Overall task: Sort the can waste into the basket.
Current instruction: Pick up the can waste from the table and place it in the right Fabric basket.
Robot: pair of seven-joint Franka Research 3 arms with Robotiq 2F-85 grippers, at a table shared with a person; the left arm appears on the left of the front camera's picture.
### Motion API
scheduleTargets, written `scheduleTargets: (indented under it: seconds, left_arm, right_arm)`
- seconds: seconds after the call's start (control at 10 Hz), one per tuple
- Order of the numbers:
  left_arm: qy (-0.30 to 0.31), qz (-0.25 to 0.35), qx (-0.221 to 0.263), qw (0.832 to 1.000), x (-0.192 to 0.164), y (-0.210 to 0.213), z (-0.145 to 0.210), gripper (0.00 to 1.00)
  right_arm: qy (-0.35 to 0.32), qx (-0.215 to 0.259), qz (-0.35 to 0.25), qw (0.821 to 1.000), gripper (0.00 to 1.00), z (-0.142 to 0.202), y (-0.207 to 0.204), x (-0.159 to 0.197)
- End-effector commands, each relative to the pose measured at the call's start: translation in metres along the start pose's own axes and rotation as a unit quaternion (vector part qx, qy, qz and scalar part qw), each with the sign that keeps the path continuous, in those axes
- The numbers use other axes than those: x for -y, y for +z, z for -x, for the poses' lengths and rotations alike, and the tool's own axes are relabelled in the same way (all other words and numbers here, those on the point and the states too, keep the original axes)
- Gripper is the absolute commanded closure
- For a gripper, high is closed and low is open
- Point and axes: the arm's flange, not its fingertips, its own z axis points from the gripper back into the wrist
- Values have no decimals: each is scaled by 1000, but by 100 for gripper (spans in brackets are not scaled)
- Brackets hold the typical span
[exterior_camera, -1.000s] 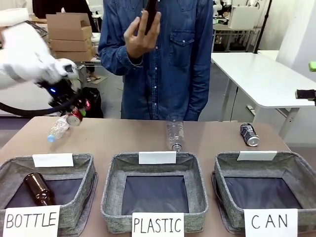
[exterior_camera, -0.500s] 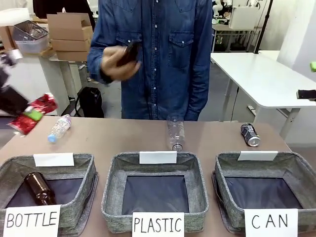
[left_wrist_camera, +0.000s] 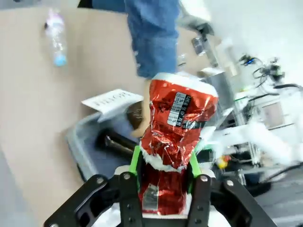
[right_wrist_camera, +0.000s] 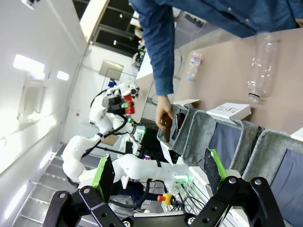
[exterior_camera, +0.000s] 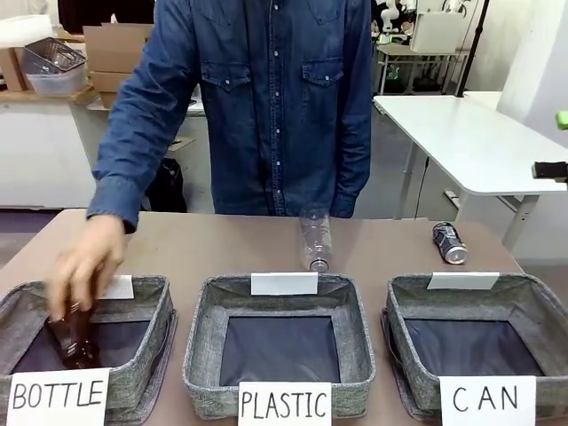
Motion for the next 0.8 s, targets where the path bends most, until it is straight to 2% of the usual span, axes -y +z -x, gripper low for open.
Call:
scheduleTargets:
  seconds: [0.0, 0.3, 0.6, 0.7]
  left_arm:
    - [31, 84, 0, 996, -32, 34, -3, 100]
    - [36, 95, -10, 995, -42, 14, -8, 100]
    - [26, 89, -18, 996, -20, -5, -25, 100]
    - [21, 104, -22, 994, -9, -14, -30, 100]
  right_arm:
    - [13, 7, -11, 1000, 0, -2, -2, 0]
    - [13, 7, -11, 1000, 0, -2, -2, 0]
    - [13, 7, -11, 1000, 0, -2, -2, 0]
    - [13, 7, -11, 1000, 0, -2, -2, 0]
